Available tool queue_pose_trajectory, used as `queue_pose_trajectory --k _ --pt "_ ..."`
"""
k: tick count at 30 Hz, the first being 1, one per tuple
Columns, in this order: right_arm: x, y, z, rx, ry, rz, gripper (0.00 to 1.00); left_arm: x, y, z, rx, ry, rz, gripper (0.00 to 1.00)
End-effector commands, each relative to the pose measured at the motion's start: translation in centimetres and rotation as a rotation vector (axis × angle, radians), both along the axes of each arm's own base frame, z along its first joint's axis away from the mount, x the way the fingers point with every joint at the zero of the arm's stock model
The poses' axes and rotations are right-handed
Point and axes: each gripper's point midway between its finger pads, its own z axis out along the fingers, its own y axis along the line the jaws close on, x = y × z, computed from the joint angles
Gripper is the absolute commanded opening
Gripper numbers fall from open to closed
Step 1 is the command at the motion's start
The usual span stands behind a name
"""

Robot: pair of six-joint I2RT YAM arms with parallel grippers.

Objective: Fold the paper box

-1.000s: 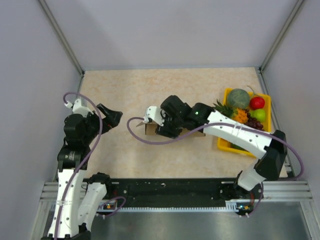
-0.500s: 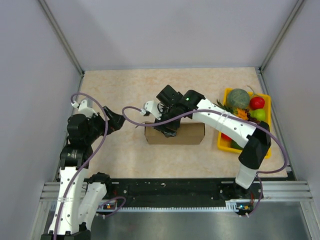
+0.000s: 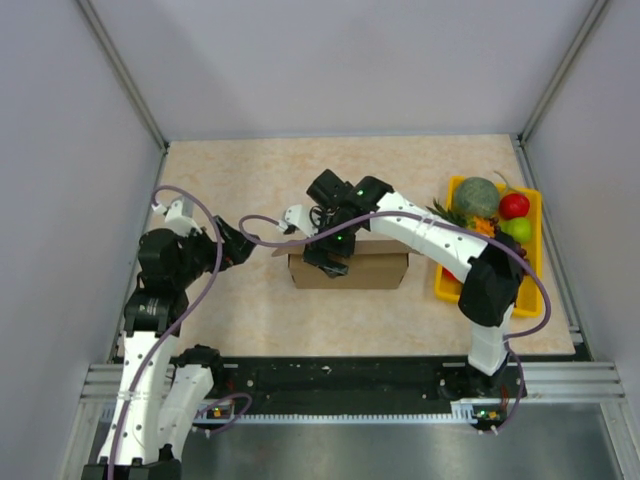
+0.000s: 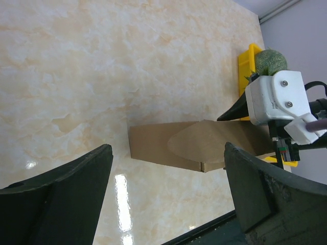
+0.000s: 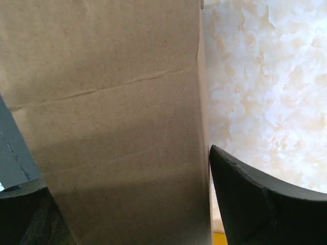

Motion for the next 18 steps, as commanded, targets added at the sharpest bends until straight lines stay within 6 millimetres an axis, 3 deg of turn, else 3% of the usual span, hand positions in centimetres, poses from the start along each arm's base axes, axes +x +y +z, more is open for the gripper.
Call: queue_pose_trajectory --k 1,10,18 --pt "1.2 0.8 1.3 0.069 -0.009 0.024 0.82 0.4 -0.4 1.2 0.005 -0.077 -0.035 0.94" --pt "2.2 0.6 3.7 0.105 -0.075 0.010 0.93 0.6 -0.5 1.0 0.004 -0.076 -0.042 0.94" --pt "2.3 0.6 5.6 0.142 -0.113 0.014 0.97 0.8 -1.0 0.3 0.008 -0.084 -0.081 0.94"
